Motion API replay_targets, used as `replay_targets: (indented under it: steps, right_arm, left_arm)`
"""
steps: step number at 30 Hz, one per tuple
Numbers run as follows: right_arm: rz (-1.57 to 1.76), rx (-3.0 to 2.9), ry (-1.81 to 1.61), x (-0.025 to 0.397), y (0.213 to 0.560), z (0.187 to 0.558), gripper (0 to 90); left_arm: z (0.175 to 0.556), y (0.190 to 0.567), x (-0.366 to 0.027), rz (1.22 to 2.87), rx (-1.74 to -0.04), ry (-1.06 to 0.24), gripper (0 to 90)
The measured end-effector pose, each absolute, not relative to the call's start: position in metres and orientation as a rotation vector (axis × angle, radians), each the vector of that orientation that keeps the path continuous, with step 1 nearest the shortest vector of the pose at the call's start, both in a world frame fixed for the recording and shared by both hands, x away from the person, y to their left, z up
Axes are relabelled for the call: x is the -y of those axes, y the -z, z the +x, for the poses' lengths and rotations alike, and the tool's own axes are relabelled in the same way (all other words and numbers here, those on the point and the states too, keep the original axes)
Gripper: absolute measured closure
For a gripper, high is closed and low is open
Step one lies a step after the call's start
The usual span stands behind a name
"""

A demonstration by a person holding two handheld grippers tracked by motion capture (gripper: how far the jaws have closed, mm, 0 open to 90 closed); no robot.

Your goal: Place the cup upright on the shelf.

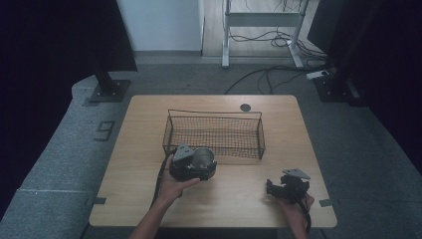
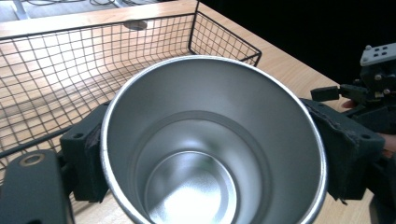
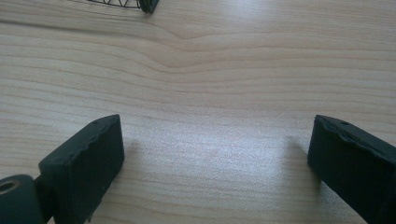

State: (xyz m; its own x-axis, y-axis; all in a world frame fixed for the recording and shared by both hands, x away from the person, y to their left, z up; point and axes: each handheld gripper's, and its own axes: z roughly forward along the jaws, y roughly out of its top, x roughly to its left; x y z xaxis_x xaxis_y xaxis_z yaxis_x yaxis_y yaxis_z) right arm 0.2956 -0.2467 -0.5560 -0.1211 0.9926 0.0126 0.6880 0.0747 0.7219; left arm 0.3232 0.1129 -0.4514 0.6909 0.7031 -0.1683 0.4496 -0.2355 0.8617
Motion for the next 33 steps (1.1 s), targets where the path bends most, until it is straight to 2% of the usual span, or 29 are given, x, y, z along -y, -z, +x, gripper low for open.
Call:
replay_targets:
  steps: [33]
  right_arm:
    - [1.662, -1.863, -0.808, 0.247, 0.556, 0.296, 3.6]
  left_arm:
    - [0.347, 0.426, -0.121, 1.849, -0.92, -0.335, 14.4]
